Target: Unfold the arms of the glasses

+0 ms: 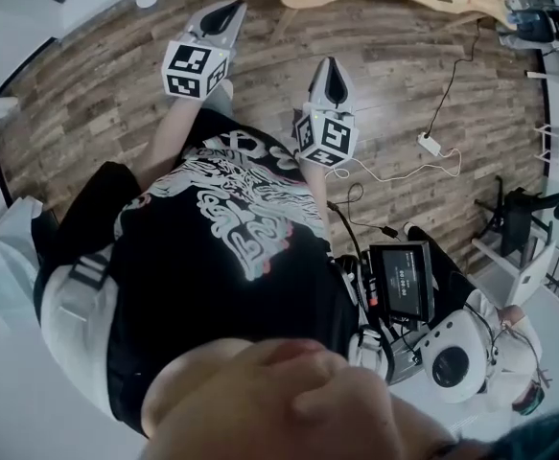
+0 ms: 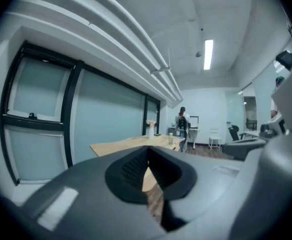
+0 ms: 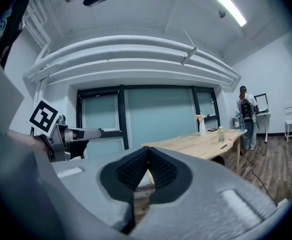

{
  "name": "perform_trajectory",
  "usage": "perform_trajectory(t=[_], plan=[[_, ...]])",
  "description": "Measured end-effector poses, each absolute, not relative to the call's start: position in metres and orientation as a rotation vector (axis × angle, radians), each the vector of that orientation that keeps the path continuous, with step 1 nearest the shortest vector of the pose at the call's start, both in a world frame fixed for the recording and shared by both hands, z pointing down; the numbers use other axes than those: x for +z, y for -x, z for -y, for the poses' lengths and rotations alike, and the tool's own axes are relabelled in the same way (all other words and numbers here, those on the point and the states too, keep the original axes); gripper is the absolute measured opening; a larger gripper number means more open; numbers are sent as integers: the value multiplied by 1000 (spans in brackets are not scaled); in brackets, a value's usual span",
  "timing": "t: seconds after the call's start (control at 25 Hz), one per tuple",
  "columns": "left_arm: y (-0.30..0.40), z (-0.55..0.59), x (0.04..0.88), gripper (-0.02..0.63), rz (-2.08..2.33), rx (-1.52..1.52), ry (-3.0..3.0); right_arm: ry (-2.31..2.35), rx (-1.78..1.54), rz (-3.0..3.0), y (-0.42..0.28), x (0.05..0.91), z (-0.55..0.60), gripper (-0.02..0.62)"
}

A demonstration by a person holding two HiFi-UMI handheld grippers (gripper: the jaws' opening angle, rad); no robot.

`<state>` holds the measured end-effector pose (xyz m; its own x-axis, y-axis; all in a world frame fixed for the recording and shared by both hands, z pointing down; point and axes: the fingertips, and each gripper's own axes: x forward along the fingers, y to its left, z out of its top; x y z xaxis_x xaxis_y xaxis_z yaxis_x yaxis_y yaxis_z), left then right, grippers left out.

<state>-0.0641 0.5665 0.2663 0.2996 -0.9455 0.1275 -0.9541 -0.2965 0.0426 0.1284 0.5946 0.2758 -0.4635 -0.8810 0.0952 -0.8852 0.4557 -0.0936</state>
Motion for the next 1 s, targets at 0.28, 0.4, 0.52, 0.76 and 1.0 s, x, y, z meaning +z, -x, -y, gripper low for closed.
perform_trajectory(t=[0.28,0.4,0.52,0.76,1.0], plan=[[60,-569,274,-11,1790,138,-2453,-1622,196,2638,-139,284,-586,-2],[68,-547,276,-11,1776,126,-2454,-1642,212,2629,-136,284,-559,-2],[72,-517,283,-11,1764,122,-2456,-1638,197,2603,-133,291,-530,-2],[79,-420,307,-11,1691,130,-2491,-1689,208,2521,-126,314,-442,-2],[94,-275,314,-11,1569,193,-2552,-1695,238,2429,-98,319,-307,-2]])
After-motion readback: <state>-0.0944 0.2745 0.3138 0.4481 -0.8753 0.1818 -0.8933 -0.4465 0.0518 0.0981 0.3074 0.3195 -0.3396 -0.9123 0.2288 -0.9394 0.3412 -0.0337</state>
